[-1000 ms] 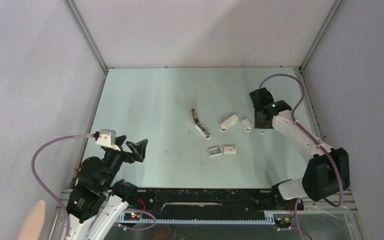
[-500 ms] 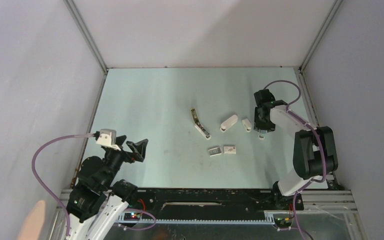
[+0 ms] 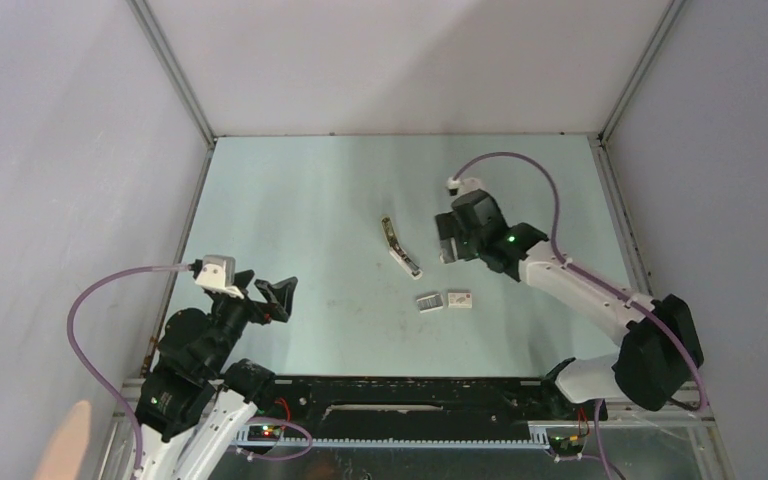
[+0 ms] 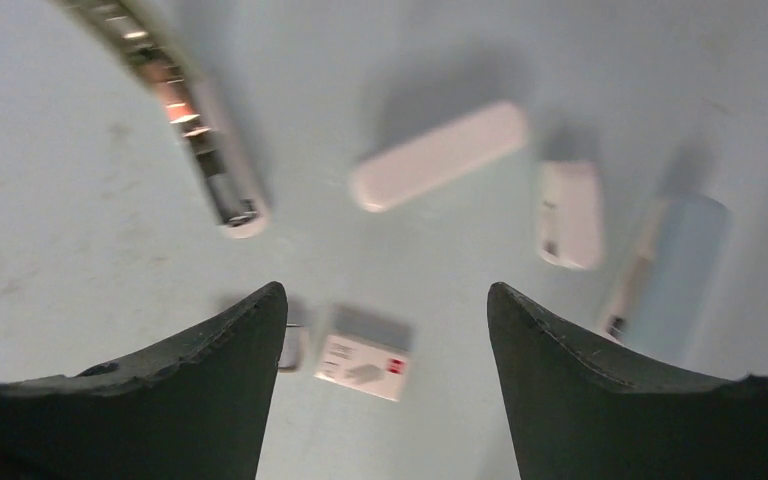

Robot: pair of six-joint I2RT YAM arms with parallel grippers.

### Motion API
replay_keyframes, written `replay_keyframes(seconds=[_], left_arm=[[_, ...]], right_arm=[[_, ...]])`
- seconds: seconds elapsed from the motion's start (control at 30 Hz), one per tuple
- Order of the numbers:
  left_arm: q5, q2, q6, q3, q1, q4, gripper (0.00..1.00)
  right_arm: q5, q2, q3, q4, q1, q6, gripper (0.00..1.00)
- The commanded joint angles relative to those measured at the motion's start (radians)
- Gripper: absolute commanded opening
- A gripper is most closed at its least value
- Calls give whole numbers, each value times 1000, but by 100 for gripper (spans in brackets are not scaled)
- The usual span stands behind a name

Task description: Load the staples into the stapler

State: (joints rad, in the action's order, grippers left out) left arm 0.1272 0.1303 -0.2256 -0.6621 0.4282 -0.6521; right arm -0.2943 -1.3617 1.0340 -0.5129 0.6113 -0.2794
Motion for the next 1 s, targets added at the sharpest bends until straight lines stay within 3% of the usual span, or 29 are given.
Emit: replay_keyframes(seconds=[0.0, 0.37, 0.53, 0.67, 0.87, 0.97], left_arm=[[-11, 22, 25, 8, -11, 35, 100], [-19, 43, 25, 9, -29, 37, 100], [-26, 55, 26, 9, -35, 38, 100], [-31, 71, 26, 9, -40, 39, 100], [-24, 102, 18, 2, -43, 37, 100], [27, 144, -21, -16, -43, 20, 100]], right_arm=[[59, -77, 15, 176, 98, 42, 76], [101, -393, 128, 283, 193, 95, 72], [123, -468, 139, 335, 196, 106, 64], [126, -501, 141, 368, 196, 114, 50], [118, -502, 140, 357, 219, 131, 16], [108, -486, 138, 346, 259, 154, 8]])
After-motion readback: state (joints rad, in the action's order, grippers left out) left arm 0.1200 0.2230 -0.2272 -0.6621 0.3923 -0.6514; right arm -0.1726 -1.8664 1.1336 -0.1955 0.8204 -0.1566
